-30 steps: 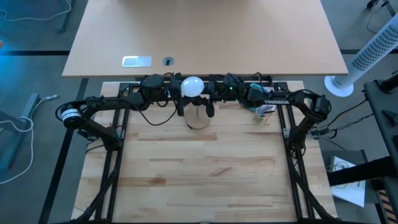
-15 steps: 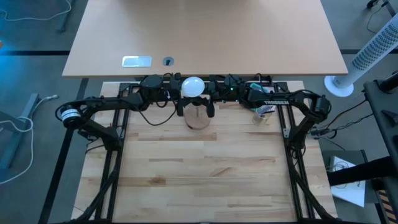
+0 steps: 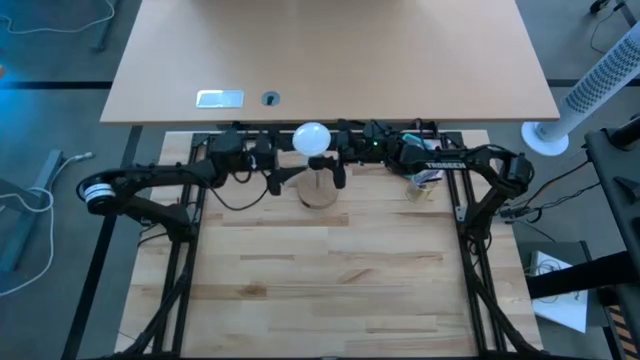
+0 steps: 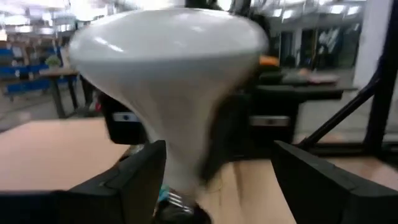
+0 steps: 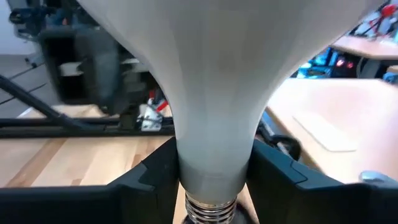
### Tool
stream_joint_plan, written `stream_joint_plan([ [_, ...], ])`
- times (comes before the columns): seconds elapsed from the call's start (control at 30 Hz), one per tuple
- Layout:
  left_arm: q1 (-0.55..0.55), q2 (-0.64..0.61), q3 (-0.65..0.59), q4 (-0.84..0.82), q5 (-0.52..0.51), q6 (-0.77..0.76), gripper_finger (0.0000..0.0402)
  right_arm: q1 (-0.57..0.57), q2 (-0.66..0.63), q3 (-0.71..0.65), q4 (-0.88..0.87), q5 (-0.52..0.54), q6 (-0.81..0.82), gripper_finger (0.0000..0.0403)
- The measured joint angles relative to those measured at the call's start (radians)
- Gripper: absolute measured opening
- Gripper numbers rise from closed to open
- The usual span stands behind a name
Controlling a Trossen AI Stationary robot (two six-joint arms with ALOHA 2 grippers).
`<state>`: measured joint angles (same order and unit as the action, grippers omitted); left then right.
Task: Screw lightbulb
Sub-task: Insert the light bulb into the table lamp
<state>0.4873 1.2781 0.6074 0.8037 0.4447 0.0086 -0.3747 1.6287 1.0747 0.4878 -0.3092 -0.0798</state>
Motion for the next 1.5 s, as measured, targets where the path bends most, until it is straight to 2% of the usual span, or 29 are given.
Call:
stream_joint_plan([
  [0.2,0.000,0.031,-0.130,0.246,-0.058,-0.106,0.0281,-0.012,0.011,-0.005,0.049,-0.002,0.000,0.0142],
  [0.43,-0.011,0.115,-0.138,0.261,-0.169,-0.099,0.0281,-0.019,0.018,-0.015,0.061,-0.003,0.001,0.0155],
  [0.53,-0.015,0.166,-0.140,0.291,-0.181,-0.099,0.0281,-0.019,0.018,-0.042,0.107,-0.008,0.009,0.0151],
  [0.67,-0.033,0.265,-0.146,0.411,-0.183,-0.114,0.0281,-0.022,0.018,-0.087,0.198,-0.015,0.032,0.0143],
  [0.83,-0.038,0.378,-0.129,0.502,-0.182,-0.125,0.0281,-0.021,0.018,-0.092,0.200,-0.032,0.034,0.0149],
  [1.07,-0.038,0.469,-0.086,0.534,-0.181,-0.128,0.0281,-0.026,0.023,-0.092,0.202,-0.034,0.035,0.0145],
  [1.5,-0.034,0.472,-0.062,0.511,-0.181,-0.122,0.0275,-0.025,0.070,-0.083,0.227,-0.034,0.059,0.0148],
])
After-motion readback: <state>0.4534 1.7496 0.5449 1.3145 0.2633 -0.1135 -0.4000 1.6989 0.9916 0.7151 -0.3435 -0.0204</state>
